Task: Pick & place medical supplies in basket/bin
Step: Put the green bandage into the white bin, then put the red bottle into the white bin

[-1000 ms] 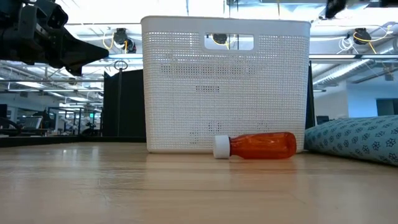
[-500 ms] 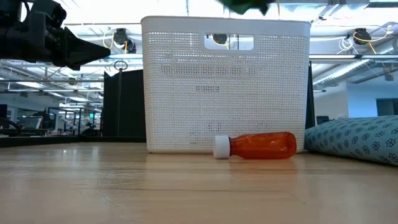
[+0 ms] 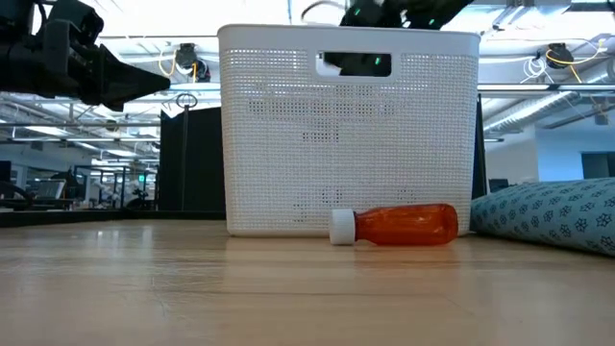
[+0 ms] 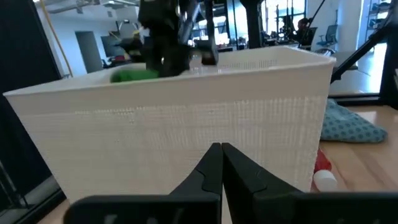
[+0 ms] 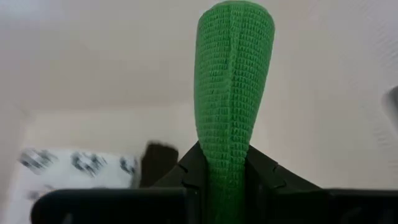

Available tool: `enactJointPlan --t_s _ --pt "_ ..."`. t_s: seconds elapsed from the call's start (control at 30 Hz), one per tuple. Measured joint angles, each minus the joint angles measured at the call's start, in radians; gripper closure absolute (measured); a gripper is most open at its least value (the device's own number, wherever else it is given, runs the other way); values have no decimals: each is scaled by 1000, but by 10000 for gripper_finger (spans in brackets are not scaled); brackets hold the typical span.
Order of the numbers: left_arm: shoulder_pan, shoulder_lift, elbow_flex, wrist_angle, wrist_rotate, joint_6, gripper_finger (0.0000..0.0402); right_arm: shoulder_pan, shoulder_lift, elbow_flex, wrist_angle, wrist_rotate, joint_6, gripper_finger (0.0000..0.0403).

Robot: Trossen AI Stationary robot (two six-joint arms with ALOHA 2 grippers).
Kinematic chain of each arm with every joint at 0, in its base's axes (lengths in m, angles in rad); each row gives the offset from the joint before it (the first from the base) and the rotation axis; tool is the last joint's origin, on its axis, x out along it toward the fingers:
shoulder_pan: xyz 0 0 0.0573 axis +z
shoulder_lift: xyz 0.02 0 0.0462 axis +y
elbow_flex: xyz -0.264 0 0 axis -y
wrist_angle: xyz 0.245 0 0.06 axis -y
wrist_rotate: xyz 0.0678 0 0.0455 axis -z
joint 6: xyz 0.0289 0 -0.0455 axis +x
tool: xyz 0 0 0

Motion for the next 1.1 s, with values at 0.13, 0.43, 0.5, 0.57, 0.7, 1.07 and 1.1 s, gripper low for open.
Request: enactJointPlan --t_s 0.13,0.43,0.5,0.57,0.7,1.07,1.1 --pt "0 0 0 -20 2 -22 393 0 84 0 -24 27 -49 355" --pt "0 0 0 -42 3 -83 376 -10 186 0 -90 81 -88 355" --pt "0 0 0 -42 3 -87 376 -16 188 0 -103 81 -87 355" --pt "0 0 0 -42 3 -90 376 -16 185 0 -89 82 -85 351" --pt "0 0 0 -42 3 -93 376 -15 159 0 -93 78 -92 306" --pt "0 0 0 -41 3 -87 376 1 -11 0 -131 84 -3 156" --pt "0 0 0 -41 3 -84 376 8 -32 0 -138 96 -3 152"
